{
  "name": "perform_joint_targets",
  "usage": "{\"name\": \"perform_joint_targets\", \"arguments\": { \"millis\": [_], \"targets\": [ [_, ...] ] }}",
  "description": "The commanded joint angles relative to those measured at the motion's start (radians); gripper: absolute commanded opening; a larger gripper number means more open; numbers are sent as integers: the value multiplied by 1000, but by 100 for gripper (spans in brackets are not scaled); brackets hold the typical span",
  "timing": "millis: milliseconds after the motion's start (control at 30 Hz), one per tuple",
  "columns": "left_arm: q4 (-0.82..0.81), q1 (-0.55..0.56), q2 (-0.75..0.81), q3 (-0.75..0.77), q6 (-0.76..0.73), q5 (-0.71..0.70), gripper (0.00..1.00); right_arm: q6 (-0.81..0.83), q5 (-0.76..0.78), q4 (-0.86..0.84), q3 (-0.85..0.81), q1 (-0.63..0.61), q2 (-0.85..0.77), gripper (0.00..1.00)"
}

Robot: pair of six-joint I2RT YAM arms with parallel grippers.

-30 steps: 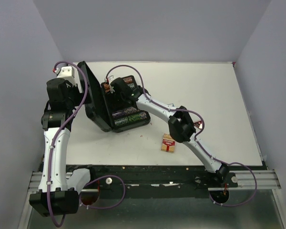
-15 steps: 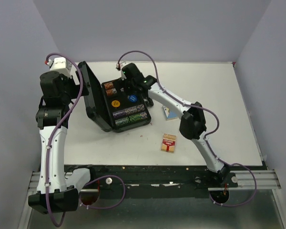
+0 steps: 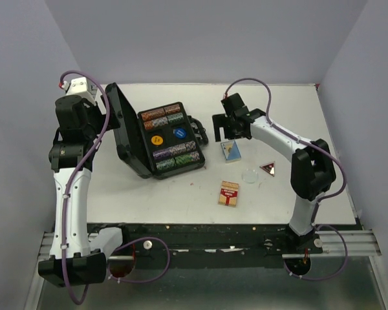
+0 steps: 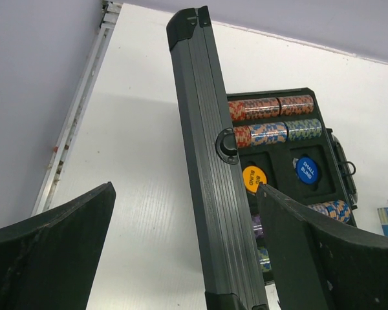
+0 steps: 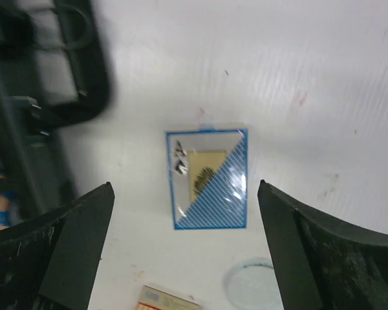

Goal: Pack up texas hold em set

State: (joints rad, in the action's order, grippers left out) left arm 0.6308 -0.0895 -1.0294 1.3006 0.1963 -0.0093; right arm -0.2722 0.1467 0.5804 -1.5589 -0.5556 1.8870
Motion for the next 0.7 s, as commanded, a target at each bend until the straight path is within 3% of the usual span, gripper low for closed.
{"name": "perform_joint_targets", "arguments": {
  "millis": [0,400,567,667],
  "targets": [
    [-14,-4,-27,31,46,9,99,-28,28,41,128,20,-26,100],
    [-16,-7,-52,52,49,32,99,17,30,10,94,49,113,98],
    [-19,-10,-37,36,57,32,99,42,93,4,97,51,138,89],
    [-20,-12,-29,28,61,26,99,44,79,-4,102,56,139,75]
  ]
}}
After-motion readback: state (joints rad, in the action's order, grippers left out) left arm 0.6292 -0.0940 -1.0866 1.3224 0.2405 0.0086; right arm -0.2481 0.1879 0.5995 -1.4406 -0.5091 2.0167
